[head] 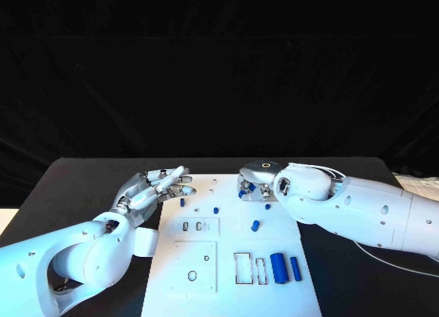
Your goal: Assemble the parts on the task board
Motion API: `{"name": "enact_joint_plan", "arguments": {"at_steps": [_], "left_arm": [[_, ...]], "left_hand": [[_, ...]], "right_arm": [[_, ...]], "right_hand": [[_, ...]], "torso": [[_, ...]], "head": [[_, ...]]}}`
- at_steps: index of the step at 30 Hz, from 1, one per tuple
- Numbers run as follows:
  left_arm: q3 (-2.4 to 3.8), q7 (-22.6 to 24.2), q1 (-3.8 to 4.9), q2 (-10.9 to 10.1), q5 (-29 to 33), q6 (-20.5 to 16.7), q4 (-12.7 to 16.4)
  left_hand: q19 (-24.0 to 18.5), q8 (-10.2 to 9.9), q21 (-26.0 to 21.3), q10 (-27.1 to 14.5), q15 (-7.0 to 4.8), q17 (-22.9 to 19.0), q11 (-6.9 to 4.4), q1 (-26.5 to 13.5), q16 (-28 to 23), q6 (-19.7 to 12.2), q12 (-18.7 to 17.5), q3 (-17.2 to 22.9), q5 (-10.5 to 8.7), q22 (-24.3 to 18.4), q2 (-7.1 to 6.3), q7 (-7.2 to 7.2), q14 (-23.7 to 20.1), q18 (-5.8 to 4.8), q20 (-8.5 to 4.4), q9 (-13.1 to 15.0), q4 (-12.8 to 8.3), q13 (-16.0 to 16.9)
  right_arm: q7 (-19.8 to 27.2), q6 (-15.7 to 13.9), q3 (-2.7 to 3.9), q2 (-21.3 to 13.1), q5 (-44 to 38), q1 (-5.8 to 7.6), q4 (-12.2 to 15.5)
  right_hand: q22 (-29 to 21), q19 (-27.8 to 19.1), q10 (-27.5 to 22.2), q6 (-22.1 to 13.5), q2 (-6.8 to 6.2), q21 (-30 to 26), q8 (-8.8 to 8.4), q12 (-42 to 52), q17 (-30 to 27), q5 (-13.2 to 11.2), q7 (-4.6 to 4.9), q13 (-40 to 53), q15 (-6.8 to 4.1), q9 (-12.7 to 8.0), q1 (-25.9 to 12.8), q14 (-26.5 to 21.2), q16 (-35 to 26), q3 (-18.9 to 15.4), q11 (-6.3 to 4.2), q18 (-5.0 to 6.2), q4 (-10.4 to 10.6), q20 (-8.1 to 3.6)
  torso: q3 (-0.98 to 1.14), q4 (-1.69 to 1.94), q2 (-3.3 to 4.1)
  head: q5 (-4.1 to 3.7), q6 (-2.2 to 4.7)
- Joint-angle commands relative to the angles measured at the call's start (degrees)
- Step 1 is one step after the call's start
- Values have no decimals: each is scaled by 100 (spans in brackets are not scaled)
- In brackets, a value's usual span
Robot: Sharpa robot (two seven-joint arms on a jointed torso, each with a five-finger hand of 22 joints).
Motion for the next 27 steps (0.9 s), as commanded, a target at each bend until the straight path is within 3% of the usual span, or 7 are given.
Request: {"name": "enact_joint_plan", "arguments": {"at_steps": [1, 7, 14, 19, 27], "left_arm": [[5, 11, 8, 12, 12, 126, 3], [5, 6, 8, 4, 12, 124, 10], [5, 26, 8, -19, 12, 112, 36], [5, 35, 9, -35, 12, 112, 60], [6, 36, 18, -47, 12, 118, 85]], "left_hand": [[-49, -33, 21, -21, -6, 10, 31, 0, -36, 2, -23, -27, -18, 2, 70, 31, -42, 54, 6, -7, -9, 4], [-54, -39, 21, -25, -4, 16, 33, 8, -36, -1, -30, -28, -16, 2, 84, 35, -45, 55, 8, -8, -17, 4], [-56, -41, 20, -26, -4, 19, 35, 13, -36, -2, -34, -29, -16, 2, 91, 36, -46, 55, 9, -9, -22, 4], [-56, -41, 20, -26, -4, 19, 35, 13, -36, -2, -34, -29, -16, 2, 91, 36, -46, 55, 9, -9, -22, 4], [-58, -45, 20, -30, -3, 23, 36, 16, -37, -5, -38, -31, -16, 1, 98, 37, -48, 55, 10, -9, -26, 4]], "right_arm": [[101, -591, 0, 4, -2, 0, 14], [22, -1066, 1, 3, 56, 0, 69], [-174, -1359, 5, 101, 88, 2, 72], [-257, -1456, 10, 243, 76, 9, -48], [-135, -1445, 12, 554, 242, 16, -392]], "right_hand": [[111, 62, 120, 142, 102, 73, 92, 36, 78, -10, -51, 40, -63, 107, 186, 208, 82, 104, -47, -117, -43, -14], [186, 69, 138, 144, 57, 133, 93, -8, 102, -52, -38, 51, -61, 137, 179, 187, 138, 214, -47, -130, -53, -28], [180, 10, 65, 85, -5, 145, 52, -101, 9, -48, -8, 39, -33, 155, 132, 135, 106, 325, -9, -126, -32, -10], [183, -10, 33, 65, -37, 151, 36, -132, 6, -27, 5, 32, -20, 162, 113, 122, 116, 366, 6, -125, -23, 2], [199, -17, -5, 44, -65, 163, 20, -156, 12, -23, 17, 23, -8, 167, 89, 116, 132, 398, 23, -126, -9, 13]], "torso": [[0, 10, 4], [-6, 34, 9], [-2, 18, 29], [-6, 14, 45], [-8, 56, 84]], "head": [[-1, 4], [15, 8], [39, 31], [43, 33], [43, 36]]}}
